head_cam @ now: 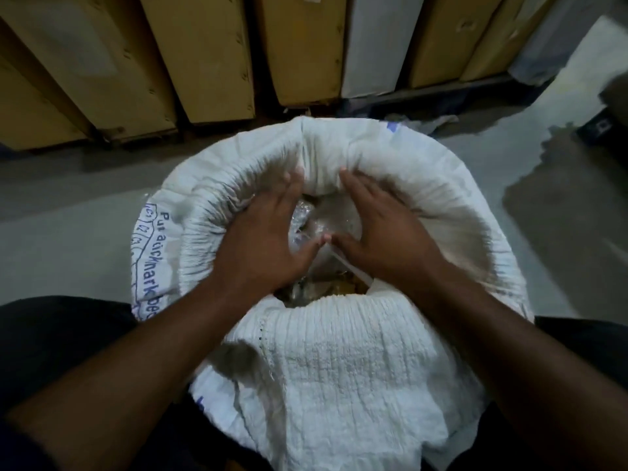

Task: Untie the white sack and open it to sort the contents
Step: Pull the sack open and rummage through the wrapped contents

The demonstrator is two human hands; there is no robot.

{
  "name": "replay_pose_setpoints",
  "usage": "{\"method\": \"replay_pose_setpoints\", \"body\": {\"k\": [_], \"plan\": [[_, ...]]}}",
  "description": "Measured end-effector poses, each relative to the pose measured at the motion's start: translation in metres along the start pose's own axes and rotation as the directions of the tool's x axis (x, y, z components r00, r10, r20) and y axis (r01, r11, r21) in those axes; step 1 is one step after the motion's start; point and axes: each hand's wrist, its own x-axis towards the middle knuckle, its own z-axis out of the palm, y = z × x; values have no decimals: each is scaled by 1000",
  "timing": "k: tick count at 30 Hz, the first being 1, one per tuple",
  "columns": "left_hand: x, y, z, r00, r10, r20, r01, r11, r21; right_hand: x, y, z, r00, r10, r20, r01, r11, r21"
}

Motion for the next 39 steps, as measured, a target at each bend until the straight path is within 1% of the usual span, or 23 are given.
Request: {"method": "replay_pose_setpoints", "body": {"k": [2, 5, 7, 10, 12, 14, 21, 26, 29, 32, 36, 39], "plan": [[3, 4, -3, 999, 23, -47, -21, 999, 30, 0, -7, -3, 996, -41, -81, 42, 999, 6], [9, -5, -9, 997, -9, -83, 15, 998, 67, 4, -3, -6, 986, -53, -161, 50, 999, -21], [13, -21, -11, 994, -64, -93, 75, 991, 113, 10, 10, -7, 991, 1, -131, -11, 997, -72], [16, -42, -8, 986, -157, -60, 165, 972, 165, 15, 36, -5, 991, 134, -15, -135, 983, -121], [14, -43, -2, 986, -166, -26, 167, 964, 205, 15, 44, 1, 985, 169, 43, -163, 979, -124], [9, -36, 5, 989, -150, -6, 147, 963, 227, 13, 42, 6, 986, 152, 65, -143, 982, -122], [1, -21, 15, 988, -148, 46, 134, 967, 217, 6, 22, 8, 992, 112, 50, -104, 984, -142], [2, -17, 13, 993, -111, 36, 102, 975, 198, 5, 15, 9, 999, 50, 1, -50, 989, -141], [2, -18, 13, 993, -112, 35, 103, 973, 206, 5, 14, 10, 999, 31, 13, -29, 989, -147], [7, -27, 6, 988, -154, 12, 148, 969, 196, 11, 27, 9, 997, 80, 6, -78, 984, -162], [14, -39, -3, 979, -201, -17, 200, 962, 188, 18, 52, 3, 979, 205, 22, -200, 970, -139], [10, -32, 1, 985, -173, 4, 169, 967, 192, 15, 44, -2, 981, 190, 30, -186, 976, -112]]}}
